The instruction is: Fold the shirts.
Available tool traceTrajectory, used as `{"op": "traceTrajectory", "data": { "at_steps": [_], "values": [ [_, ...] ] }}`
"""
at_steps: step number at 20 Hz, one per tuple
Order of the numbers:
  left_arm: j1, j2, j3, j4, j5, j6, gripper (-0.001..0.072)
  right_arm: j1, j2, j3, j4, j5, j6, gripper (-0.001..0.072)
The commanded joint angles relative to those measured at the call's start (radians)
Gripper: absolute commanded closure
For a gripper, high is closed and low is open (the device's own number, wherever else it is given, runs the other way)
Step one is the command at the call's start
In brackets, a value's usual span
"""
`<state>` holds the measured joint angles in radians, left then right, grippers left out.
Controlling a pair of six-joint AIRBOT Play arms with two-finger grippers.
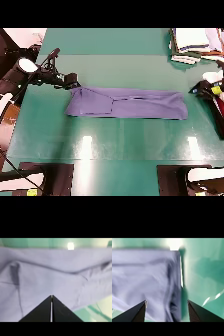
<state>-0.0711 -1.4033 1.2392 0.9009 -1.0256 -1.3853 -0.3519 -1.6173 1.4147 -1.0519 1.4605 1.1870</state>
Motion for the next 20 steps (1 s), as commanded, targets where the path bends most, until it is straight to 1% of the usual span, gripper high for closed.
{"op": "traceTrajectory", "data": {
  "at_steps": [1, 3, 5, 6, 9, 10, 11, 12, 13, 14, 15, 17, 20],
  "values": [
    [-0.036, 0.000, 0.003, -0.004, -0.047, 0.031, 0.0678, -0.081, -0.016, -0.114, 0.055, 0.012, -0.060, 0.0129],
    [-0.072, -0.003, 0.002, -0.003, -0.019, 0.031, 0.0678, -0.100, -0.058, -0.161, 0.147, 0.016, -0.099, 0.0128],
    [-0.091, -0.003, 0.002, -0.003, -0.002, 0.031, 0.0678, -0.098, -0.089, -0.171, 0.182, 0.018, -0.111, 0.0128],
    [-0.122, -0.003, 0.002, -0.003, 0.017, 0.031, 0.0678, -0.074, -0.145, -0.153, 0.224, 0.052, -0.128, 0.0128],
    [-0.155, -0.003, 0.002, -0.003, 0.021, 0.030, 0.0678, -0.020, -0.192, -0.121, 0.247, 0.080, -0.134, 0.0129],
    [-0.169, -0.006, 0.002, -0.003, 0.023, 0.020, 0.0678, -0.003, -0.198, -0.121, 0.246, 0.081, -0.135, 0.0144],
    [-0.186, -0.015, 0.003, -0.004, 0.026, -0.008, 0.0678, 0.013, -0.200, -0.121, 0.246, 0.081, -0.159, 0.0205],
    [-0.205, -0.031, 0.006, -0.004, 0.044, -0.030, 0.0679, 0.027, -0.200, -0.121, 0.246, 0.080, -0.187, 0.0383],
    [-0.226, -0.059, 0.023, -0.010, 0.055, -0.034, 0.0679, 0.034, -0.199, -0.121, 0.248, 0.084, -0.208, 0.0579],
    [-0.248, -0.097, 0.055, -0.026, 0.054, -0.051, 0.0679, 0.035, -0.195, -0.121, 0.248, 0.091, -0.212, 0.0673],
    [-0.271, -0.136, 0.095, -0.034, 0.052, -0.055, 0.0679, 0.041, -0.187, -0.121, 0.248, 0.095, -0.212, 0.0695],
    [-0.320, -0.222, 0.191, -0.034, 0.045, -0.056, 0.0679, 0.040, -0.144, -0.121, 0.248, 0.101, -0.200, 0.0695],
    [-0.384, -0.362, 0.340, -0.034, 0.041, -0.070, 0.0679, 0.060, -0.047, -0.086, 0.249, 0.137, -0.114, 0.0695]
  ]
}}
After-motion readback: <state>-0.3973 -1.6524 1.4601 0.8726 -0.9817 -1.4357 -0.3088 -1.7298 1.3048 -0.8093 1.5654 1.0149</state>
